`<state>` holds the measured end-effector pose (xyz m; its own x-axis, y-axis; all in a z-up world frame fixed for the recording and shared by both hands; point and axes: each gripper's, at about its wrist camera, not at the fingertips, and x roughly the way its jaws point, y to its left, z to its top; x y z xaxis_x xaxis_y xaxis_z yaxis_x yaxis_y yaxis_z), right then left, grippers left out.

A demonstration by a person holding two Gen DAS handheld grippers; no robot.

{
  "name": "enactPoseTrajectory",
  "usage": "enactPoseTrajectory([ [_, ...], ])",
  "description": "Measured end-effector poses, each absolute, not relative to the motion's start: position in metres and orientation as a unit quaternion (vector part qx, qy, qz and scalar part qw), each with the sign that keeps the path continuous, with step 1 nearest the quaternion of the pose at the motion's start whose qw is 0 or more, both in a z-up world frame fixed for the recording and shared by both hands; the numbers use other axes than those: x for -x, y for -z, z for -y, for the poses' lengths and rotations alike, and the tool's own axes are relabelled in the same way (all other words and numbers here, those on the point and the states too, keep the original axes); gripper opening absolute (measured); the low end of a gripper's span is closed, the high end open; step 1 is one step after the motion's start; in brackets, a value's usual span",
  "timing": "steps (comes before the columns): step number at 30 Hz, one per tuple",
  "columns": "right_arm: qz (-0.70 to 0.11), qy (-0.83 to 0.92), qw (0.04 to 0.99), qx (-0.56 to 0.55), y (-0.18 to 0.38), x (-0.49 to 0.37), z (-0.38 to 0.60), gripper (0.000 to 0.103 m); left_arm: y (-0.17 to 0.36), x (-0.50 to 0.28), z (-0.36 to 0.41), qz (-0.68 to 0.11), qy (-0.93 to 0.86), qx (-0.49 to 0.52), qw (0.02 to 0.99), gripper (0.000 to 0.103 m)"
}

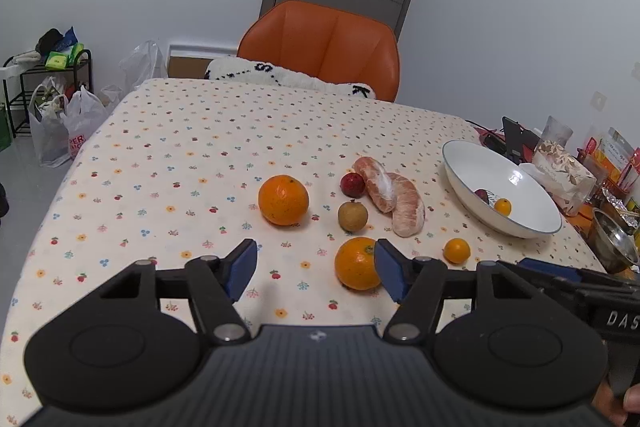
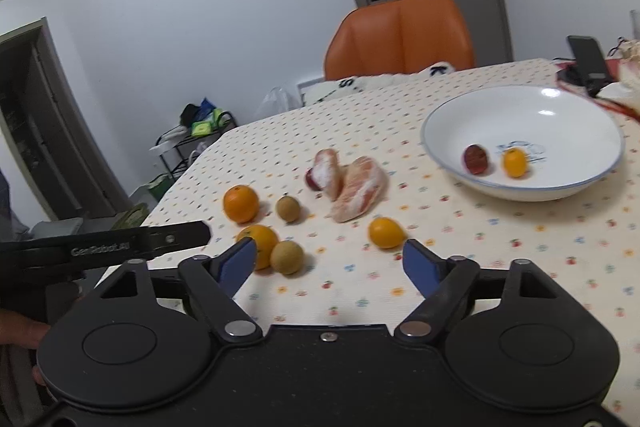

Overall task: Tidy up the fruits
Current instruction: 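Grasp the brown kiwi with the right tool while the left tool grasps the large orange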

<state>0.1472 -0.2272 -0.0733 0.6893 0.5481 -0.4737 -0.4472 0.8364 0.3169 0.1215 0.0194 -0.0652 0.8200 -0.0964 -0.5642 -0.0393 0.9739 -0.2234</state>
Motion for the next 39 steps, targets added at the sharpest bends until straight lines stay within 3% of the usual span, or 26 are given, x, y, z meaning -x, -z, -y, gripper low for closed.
enactPoseTrajectory([
  [6,-0.301,-0.292,0.903,-0.094,0.081,-0.157,0.211,0.062,0.072,-0.131,-0.015,-0.311,0.040,0.117,0.942,0.062],
  [17,-0.322,-0.319,0.884,-0.110,0.096,-0.175,0.195,0.049,0.081,-0.148,-0.017,-0.325,0.056,0.129,0.935,0.047],
  [19,-0.328,-0.328,0.879,-0.111,0.099,-0.179,0.191,0.031,0.081,-0.150,-0.019,-0.326,0.055,0.130,0.935,0.047],
  [21,-0.338,-0.328,0.876,-0.107,0.102,-0.182,0.188,0.021,0.081,-0.151,-0.019,-0.327,0.061,0.132,0.934,0.047],
  [36,-0.331,-0.306,0.885,-0.116,0.101,-0.184,0.211,0.020,0.093,-0.163,0.003,-0.345,0.086,0.123,0.927,0.046],
  [38,-0.329,-0.305,0.886,-0.117,0.101,-0.183,0.213,0.020,0.096,-0.164,0.006,-0.351,0.087,0.120,0.925,0.036],
  [39,-0.328,-0.304,0.887,-0.117,0.101,-0.182,0.215,0.020,0.096,-0.164,0.007,-0.350,0.084,0.118,0.925,0.036],
])
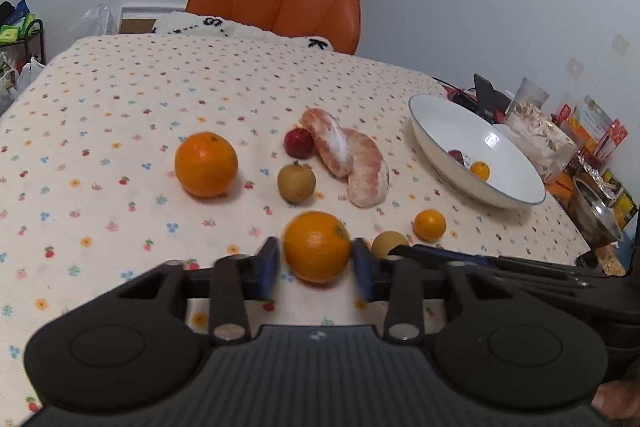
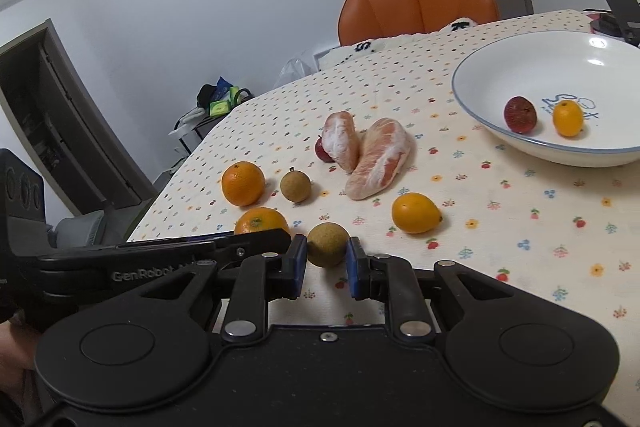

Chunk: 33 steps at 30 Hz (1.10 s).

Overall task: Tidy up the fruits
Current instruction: 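Grasp the brown kiwi with the right tool while the left tool grasps the large orange, then carry the kiwi and orange over the white plate and open both tools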

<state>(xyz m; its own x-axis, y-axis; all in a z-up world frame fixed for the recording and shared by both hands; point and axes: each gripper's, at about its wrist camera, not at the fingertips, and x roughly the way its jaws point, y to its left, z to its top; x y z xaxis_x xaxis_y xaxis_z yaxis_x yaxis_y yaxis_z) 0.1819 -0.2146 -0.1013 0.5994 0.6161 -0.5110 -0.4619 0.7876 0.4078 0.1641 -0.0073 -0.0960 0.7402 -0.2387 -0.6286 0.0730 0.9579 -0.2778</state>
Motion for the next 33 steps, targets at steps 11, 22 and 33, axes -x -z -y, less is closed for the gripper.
enactPoseTrajectory([
  [11,-0.309,-0.302,0.892,-0.131,0.093,-0.176,0.230,0.012,0.076,-0.155,0.014,-0.334,0.077,0.103,0.934,0.035],
  [22,-0.323,-0.297,0.890,-0.123,0.102,-0.177,0.220,0.041,0.066,-0.142,0.004,-0.324,0.055,0.100,0.939,0.035],
  [33,-0.328,-0.297,0.892,-0.095,0.100,-0.179,0.207,0.024,0.065,-0.142,-0.002,-0.323,0.051,0.104,0.939,0.035],
])
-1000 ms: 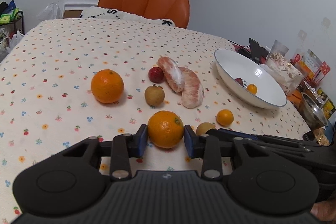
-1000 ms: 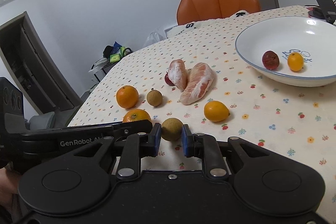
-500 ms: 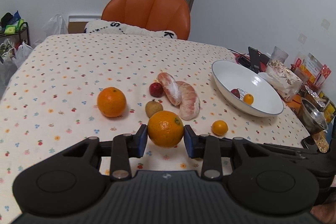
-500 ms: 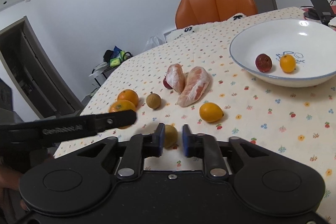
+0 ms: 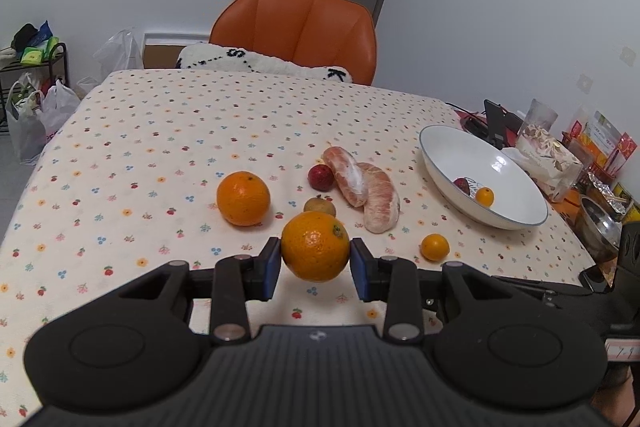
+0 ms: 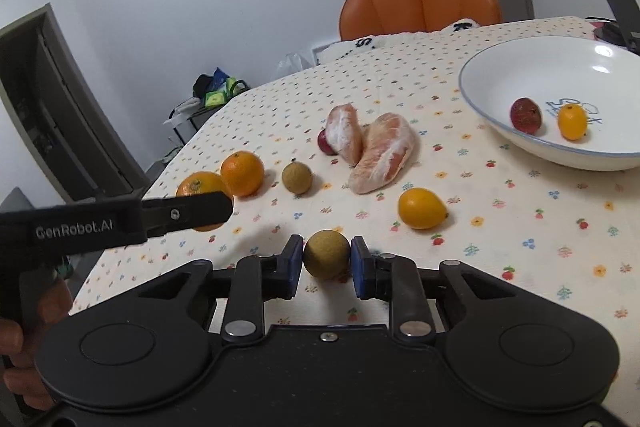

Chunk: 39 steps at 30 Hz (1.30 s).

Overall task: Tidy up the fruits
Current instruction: 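Carry the kiwi and orange over the white plate and open both tools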

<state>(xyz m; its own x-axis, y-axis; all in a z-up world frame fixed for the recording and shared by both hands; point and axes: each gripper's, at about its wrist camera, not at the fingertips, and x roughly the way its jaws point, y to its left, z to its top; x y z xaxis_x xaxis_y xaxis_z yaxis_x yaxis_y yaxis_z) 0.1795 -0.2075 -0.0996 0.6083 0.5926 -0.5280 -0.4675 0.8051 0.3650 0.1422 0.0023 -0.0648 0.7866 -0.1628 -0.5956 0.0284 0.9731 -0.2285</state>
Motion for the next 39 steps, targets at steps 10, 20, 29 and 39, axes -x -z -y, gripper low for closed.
enactPoseTrajectory([
  [10,-0.303,-0.266,0.908,-0.111,0.089,-0.177,0.245,0.024,0.059,-0.154,0.034,-0.318,0.057,0.080,0.943,0.035],
  [20,-0.274,-0.237,0.922,-0.134,0.078,-0.180,0.286,0.024,0.051,-0.168,0.072,-0.315,0.073,0.058,0.944,0.035],
  [29,-0.258,-0.218,0.928,-0.155,0.078,-0.186,0.318,0.024,0.044,-0.180,0.104,-0.312,0.086,0.034,0.946,0.035],
  [39,-0.253,-0.198,0.933,-0.165,0.080,-0.201,0.347,0.024,0.046,-0.200,0.136,-0.314,0.094,0.022,0.944,0.035],
])
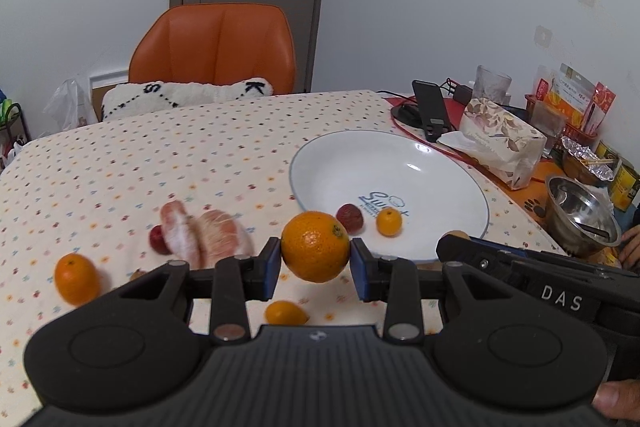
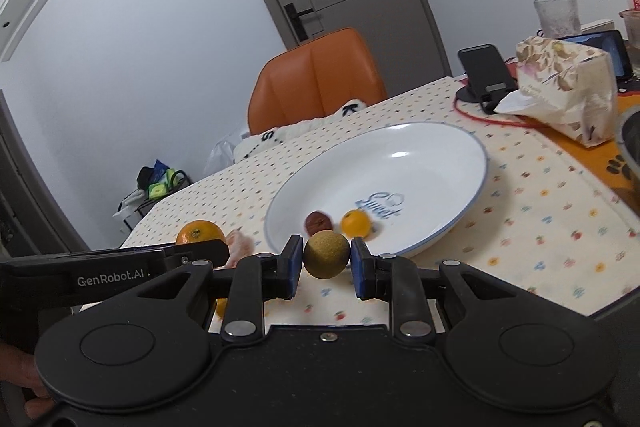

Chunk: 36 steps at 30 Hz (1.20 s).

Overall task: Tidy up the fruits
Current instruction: 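Carry the kiwi and orange over the white plate and open both tools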

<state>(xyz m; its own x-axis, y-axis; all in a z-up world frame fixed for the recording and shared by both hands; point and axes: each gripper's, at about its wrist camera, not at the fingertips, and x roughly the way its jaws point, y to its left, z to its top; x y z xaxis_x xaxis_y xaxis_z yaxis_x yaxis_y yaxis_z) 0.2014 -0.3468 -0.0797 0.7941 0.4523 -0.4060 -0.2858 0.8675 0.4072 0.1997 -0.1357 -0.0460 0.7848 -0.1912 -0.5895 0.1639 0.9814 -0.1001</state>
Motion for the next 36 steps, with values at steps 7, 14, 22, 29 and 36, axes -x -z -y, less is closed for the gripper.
enactPoseTrajectory([
  [7,-0.250,-0.183,0.936,-0.167,0.081,-0.217,0.358,0.024,0.052,-0.220,0.154,-0.323,0.102,0.016,0.941,0.035],
  [14,-0.245,-0.172,0.939,-0.170,0.084,-0.231,0.363,0.024,0.059,-0.241,0.168,-0.331,0.110,0.007,0.937,0.035],
  [22,-0.253,-0.166,0.939,-0.164,0.090,-0.237,0.359,0.032,0.062,-0.249,0.171,-0.327,0.107,-0.002,0.939,0.039],
  [29,-0.252,-0.162,0.939,-0.170,0.089,-0.229,0.356,0.040,0.057,-0.242,0.150,-0.323,0.087,0.008,0.942,0.052],
  [36,-0.251,-0.165,0.939,-0.170,0.085,-0.217,0.344,0.049,0.049,-0.225,0.126,-0.317,0.070,0.017,0.946,0.066],
])
